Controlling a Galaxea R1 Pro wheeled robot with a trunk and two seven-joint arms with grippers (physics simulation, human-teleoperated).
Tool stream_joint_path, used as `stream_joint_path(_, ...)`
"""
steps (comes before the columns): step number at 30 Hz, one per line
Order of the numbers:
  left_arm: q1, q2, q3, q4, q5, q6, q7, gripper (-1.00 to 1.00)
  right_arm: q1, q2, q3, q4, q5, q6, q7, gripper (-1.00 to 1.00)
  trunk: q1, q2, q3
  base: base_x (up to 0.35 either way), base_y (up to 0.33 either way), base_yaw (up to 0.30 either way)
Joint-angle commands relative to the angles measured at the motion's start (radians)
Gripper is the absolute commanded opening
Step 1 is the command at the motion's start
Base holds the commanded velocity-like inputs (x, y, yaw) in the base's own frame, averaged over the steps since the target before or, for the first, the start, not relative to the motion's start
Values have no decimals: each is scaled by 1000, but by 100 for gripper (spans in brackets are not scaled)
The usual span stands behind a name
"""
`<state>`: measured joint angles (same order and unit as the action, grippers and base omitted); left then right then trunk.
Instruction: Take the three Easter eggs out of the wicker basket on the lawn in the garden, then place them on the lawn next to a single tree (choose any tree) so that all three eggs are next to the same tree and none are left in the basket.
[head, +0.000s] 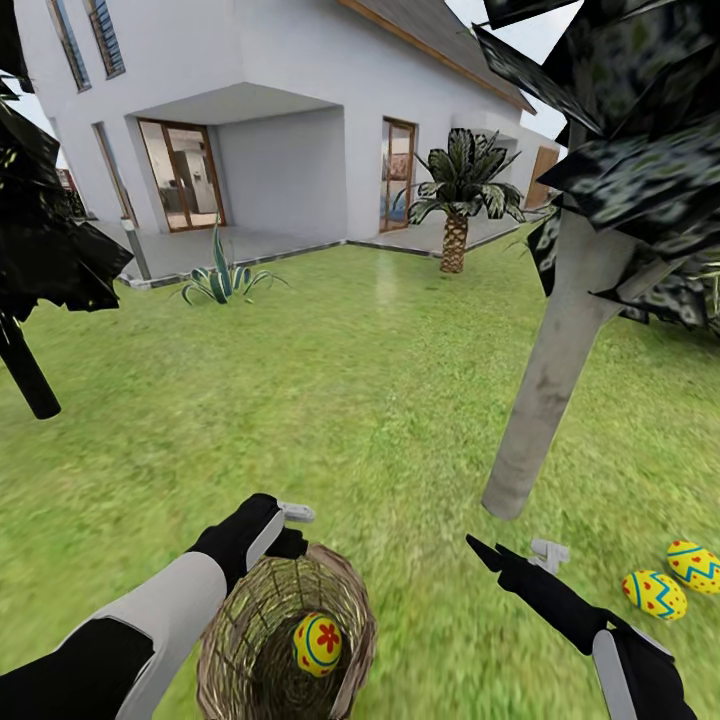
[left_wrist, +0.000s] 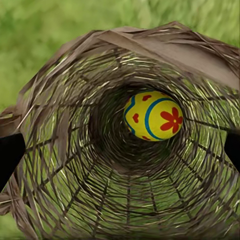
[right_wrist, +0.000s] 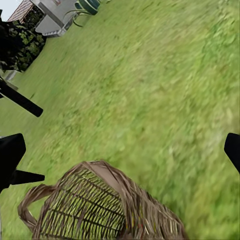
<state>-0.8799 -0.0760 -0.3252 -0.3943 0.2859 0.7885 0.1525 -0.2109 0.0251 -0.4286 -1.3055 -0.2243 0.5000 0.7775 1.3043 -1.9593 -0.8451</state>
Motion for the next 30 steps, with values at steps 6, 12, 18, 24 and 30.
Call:
stream_joint_path(6,-1,1,-5,-1,11,22,9,100,-1,2,-1,0,-6,8,2,100,23,-43,-20,0,0,0)
stream_joint_path(12,-1,1,-7,-1,9,20,10,100,-1,2,-1,0,-6,8,2,100,46,-85,-39,0,0,0)
stream_joint_path(18,-1,1,-8,-1,10,10,10,100,-1,1,-1,0,-6,8,2,100,69,-127,-57,0,0,0)
stream_joint_path(24,0,1,-8,-2,10,-8,9,100,-1,1,-1,1,-4,8,0,100,92,-169,-76,0,0,0)
stream_joint_path(30,1,2,-8,-9,10,-12,9,100,-1,2,0,2,-4,8,0,100,115,-211,-95,0,0,0)
